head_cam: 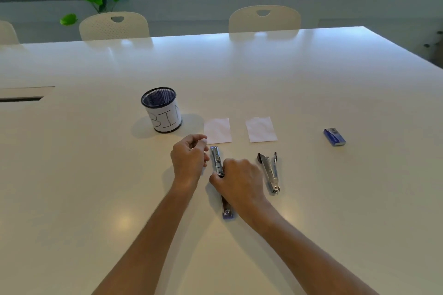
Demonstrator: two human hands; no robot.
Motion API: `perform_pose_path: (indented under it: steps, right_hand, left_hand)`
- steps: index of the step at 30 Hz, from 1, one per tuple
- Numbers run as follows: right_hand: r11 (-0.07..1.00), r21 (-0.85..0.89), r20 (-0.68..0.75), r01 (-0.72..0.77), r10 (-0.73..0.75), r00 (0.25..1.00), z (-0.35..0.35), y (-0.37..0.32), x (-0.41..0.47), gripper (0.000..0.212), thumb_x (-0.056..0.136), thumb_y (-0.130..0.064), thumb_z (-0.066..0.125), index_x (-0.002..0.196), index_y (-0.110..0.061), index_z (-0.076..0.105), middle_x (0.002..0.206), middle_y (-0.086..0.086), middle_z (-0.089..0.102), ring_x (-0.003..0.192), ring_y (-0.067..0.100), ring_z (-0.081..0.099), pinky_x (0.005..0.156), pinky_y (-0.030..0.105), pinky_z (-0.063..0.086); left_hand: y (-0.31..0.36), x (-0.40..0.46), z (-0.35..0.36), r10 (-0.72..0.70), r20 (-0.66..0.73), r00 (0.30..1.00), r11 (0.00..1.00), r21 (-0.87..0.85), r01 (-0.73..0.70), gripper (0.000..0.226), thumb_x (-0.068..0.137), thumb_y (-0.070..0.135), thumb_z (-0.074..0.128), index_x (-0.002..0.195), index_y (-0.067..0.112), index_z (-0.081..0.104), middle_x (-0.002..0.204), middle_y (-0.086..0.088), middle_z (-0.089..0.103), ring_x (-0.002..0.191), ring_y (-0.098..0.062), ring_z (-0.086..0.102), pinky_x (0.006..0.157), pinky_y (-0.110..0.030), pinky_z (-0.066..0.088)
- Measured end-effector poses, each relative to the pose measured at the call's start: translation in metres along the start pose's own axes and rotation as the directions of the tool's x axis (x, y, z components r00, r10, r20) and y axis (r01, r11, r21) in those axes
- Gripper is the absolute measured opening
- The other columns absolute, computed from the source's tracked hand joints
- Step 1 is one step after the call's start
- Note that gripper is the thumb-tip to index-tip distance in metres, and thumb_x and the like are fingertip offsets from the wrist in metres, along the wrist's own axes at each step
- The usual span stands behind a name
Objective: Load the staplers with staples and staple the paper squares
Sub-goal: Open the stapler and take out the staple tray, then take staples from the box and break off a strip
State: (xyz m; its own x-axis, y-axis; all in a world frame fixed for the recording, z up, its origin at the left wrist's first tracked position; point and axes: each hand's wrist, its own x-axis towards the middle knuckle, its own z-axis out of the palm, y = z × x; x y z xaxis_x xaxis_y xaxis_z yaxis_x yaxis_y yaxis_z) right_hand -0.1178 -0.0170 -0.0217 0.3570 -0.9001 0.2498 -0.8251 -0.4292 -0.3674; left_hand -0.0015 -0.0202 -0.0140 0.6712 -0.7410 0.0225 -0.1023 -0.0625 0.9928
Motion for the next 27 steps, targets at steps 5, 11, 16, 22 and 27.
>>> perform_pose_path:
  steps: [5, 11, 16, 22, 27]
  right_hand:
    - [0.997, -0.053, -0.022, 0.060, -0.061, 0.998, -0.001, -0.004, -0.003, 0.030, 0.086, -0.041, 0.057, 0.077, -0.014, 0.064, 0.070, 0.007, 0.066, 0.060, 0.025, 0.062, 0.051, 0.026, 0.028]
    - [0.990, -0.122, -0.082, 0.077, -0.087, 0.993, -0.019, 0.002, -0.004, 0.046, 0.077, -0.056, 0.067, 0.059, -0.014, 0.060, 0.051, 0.004, 0.060, 0.042, 0.021, 0.058, 0.044, 0.019, 0.024]
    - [0.996, -0.090, -0.162, 0.010, -0.025, 0.987, -0.043, 0.036, 0.003, 0.040, 0.078, -0.051, 0.062, 0.067, -0.013, 0.063, 0.058, 0.005, 0.065, 0.053, 0.027, 0.063, 0.050, 0.024, 0.035]
    - [0.986, -0.106, -0.212, -0.130, 0.106, 0.972, -0.076, 0.094, 0.012, 0.036, 0.085, -0.047, 0.054, 0.088, -0.015, 0.071, 0.077, 0.005, 0.072, 0.071, 0.025, 0.068, 0.061, 0.029, 0.050]
    - [0.966, -0.104, -0.268, -0.238, 0.203, 0.942, -0.097, 0.147, 0.015, 0.028, 0.083, -0.042, 0.059, 0.086, -0.017, 0.072, 0.078, 0.008, 0.071, 0.079, 0.027, 0.067, 0.066, 0.030, 0.048]
  left_hand:
    - [-0.001, -0.001, 0.002, 0.026, 0.008, 1.000, 1.000, -0.017, -0.026, 0.013, 0.087, 0.008, 0.059, 0.086, 0.014, 0.071, 0.060, -0.001, 0.063, 0.046, -0.010, 0.054, 0.044, -0.024, 0.048]
    - [0.001, -0.009, 0.009, 0.068, 0.039, 0.997, 0.996, -0.056, -0.066, 0.019, 0.087, 0.004, 0.056, 0.083, 0.015, 0.071, 0.056, 0.002, 0.063, 0.048, -0.012, 0.055, 0.046, -0.023, 0.049]
    - [0.012, -0.017, 0.026, 0.130, 0.118, 0.984, 0.990, -0.074, -0.122, 0.019, 0.088, 0.002, 0.056, 0.083, 0.014, 0.070, 0.059, -0.001, 0.062, 0.050, -0.015, 0.057, 0.048, -0.025, 0.049]
    - [0.037, -0.030, 0.067, 0.223, 0.248, 0.943, 0.975, -0.067, -0.213, 0.020, 0.089, 0.001, 0.054, 0.085, 0.013, 0.070, 0.062, -0.006, 0.064, 0.053, -0.016, 0.060, 0.049, -0.028, 0.052]
    - [0.060, -0.037, 0.115, 0.328, 0.385, 0.863, 0.939, -0.038, -0.340, 0.024, 0.087, 0.002, 0.054, 0.085, 0.020, 0.070, 0.061, 0.000, 0.065, 0.050, -0.010, 0.062, 0.047, -0.023, 0.051]
